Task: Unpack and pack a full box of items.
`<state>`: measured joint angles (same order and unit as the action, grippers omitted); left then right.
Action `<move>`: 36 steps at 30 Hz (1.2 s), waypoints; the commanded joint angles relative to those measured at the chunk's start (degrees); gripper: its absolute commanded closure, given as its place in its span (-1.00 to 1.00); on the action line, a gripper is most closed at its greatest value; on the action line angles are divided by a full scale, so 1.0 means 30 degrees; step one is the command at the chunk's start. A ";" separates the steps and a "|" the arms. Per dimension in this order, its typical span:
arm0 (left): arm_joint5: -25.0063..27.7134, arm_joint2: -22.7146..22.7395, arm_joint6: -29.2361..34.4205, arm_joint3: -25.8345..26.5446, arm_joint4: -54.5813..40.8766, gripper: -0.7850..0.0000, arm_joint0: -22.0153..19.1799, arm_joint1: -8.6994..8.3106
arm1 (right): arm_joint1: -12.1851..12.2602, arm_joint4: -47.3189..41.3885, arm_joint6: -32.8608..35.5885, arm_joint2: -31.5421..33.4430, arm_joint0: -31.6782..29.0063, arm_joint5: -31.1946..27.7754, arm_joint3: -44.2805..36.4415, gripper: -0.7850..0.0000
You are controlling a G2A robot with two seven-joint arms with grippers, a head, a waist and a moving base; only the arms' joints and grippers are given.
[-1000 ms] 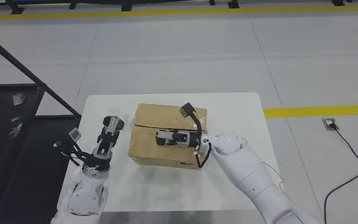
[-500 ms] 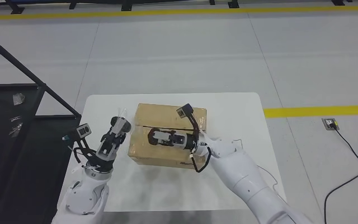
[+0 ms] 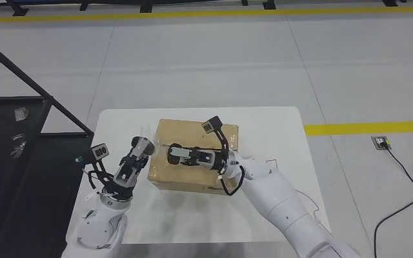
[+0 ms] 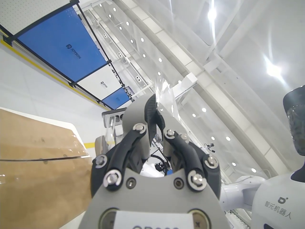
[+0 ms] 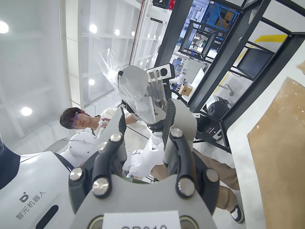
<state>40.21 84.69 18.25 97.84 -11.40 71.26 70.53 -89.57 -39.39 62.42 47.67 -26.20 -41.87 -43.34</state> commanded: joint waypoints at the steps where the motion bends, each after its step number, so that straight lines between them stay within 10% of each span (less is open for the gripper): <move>1: 0.0001 -0.0014 -0.0007 -0.0003 0.0008 1.00 0.0000 0.0004 | 0.0045 -0.0077 0.0071 0.0022 -0.0019 0.0072 -0.0085 0.10; 14: -0.0035 0.0084 0.0029 -0.0063 -0.0219 1.00 -0.0015 0.0003 | 0.0201 -0.0286 0.0039 0.0030 -0.0084 0.0040 -0.0373 1.00; 34: -0.0161 0.0465 0.0251 -0.0193 -0.1070 1.00 -0.0109 -0.0030 | 0.0629 -0.0134 -0.0124 0.0281 -0.0317 -0.0123 -0.0561 1.00; 36: -0.0216 0.0422 0.0378 -0.0118 -0.1295 1.00 -0.0099 -0.0031 | 0.0592 -0.0246 0.0017 0.0160 -0.0319 0.0019 -0.0450 0.26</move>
<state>39.67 86.03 19.19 97.35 -14.90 70.95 70.44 -87.71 -39.90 62.24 48.36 -27.18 -42.05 -44.91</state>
